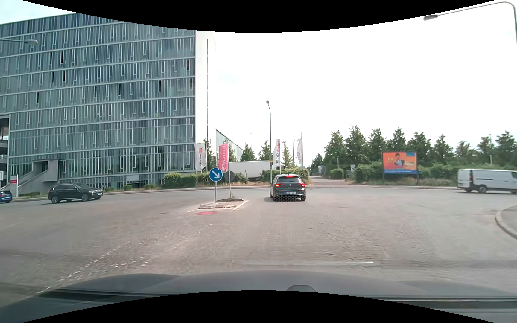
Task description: Follow the waypoints while adhering to traffic rules and regulations
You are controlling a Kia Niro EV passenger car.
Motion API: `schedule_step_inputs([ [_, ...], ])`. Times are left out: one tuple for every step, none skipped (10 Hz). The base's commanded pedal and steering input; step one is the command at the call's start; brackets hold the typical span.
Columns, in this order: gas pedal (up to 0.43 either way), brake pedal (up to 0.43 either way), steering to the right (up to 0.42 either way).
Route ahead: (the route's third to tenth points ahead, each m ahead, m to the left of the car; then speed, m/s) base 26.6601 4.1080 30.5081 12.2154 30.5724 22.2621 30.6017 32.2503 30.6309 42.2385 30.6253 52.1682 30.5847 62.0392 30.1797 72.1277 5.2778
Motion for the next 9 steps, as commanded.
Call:
schedule_step_inputs([
  [0.0,0.171,-0.005],
  [0.0,0.171,-0.005],
  [0.0,0.171,-0.005],
  [0.0,0.171,-0.005],
  [0.0,0.171,-0.004],
  [0.0,0.171,-0.003],
  [0.0,0.171,-0.003],
  [0.0,0.171,-0.002],
  [0.0,0.177,-0.001],
])
